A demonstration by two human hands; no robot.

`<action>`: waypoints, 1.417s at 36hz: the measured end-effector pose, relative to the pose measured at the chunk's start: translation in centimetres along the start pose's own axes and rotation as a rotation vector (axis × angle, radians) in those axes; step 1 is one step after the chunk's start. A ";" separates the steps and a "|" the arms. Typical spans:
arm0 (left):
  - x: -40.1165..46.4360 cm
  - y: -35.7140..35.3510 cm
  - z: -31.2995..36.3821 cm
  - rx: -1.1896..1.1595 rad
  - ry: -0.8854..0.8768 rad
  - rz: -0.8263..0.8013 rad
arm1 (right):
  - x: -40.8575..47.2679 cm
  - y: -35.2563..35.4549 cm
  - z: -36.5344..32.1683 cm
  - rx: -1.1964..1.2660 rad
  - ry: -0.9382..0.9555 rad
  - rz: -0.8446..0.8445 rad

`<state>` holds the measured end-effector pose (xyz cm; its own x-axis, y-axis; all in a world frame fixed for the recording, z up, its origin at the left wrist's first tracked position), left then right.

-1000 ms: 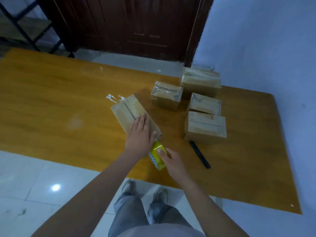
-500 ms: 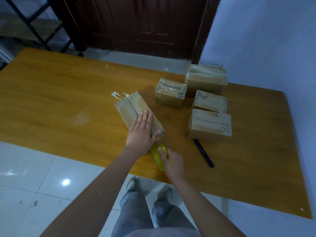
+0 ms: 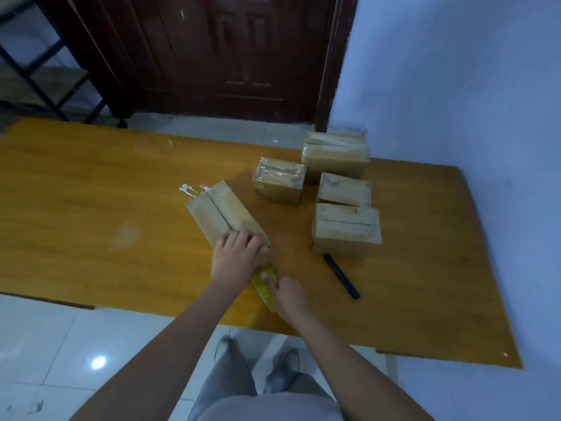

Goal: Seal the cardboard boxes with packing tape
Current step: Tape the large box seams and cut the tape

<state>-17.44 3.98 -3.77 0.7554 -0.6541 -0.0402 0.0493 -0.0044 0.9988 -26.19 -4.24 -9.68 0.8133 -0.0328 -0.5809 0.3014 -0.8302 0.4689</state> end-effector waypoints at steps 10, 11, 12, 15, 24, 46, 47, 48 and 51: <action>-2.8 -3.1 1.4 0.065 0.107 -0.277 | -2.1 0.7 1.0 0.541 0.077 -0.171; -2.9 -3.1 1.5 0.040 0.112 -0.286 | -2.0 0.5 1.3 0.561 0.067 -0.178; -2.9 -3.1 1.6 0.020 0.117 -0.293 | -1.9 0.4 1.6 0.588 0.057 -0.179; -2.9 -3.1 1.4 0.002 0.113 -0.284 | -1.5 0.9 2.6 0.660 0.016 -0.128; -2.9 -3.7 0.6 -0.031 0.117 -0.243 | -1.4 6.9 9.4 0.011 -0.256 0.413; -2.9 -3.5 0.3 -0.104 0.128 -0.168 | -3.1 6.4 7.4 0.421 0.154 0.114; -2.9 -3.5 0.3 -0.109 0.127 -0.161 | -3.4 6.4 7.0 0.438 0.169 0.102; -2.9 -3.6 0.3 -0.112 0.127 -0.156 | -3.6 6.4 6.7 0.450 0.179 0.094; -2.9 -3.7 0.2 -0.110 0.129 -0.150 | -3.8 6.5 6.1 0.476 0.183 0.080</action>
<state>-19.94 5.68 -7.30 0.8115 -0.5498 -0.1981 0.2327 -0.0069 0.9725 -30.34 -12.90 -8.53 0.9112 -0.0437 -0.4096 0.0095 -0.9919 0.1270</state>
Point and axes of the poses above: each hand's wrist, its own x-axis towards the middle knuckle, its own y-axis out of the back of the hand, z = x × y, the point moved 6 cm from there along x, towards the middle knuckle, and after that the axes turned 15 degrees about -z, right-handed, at the moved point
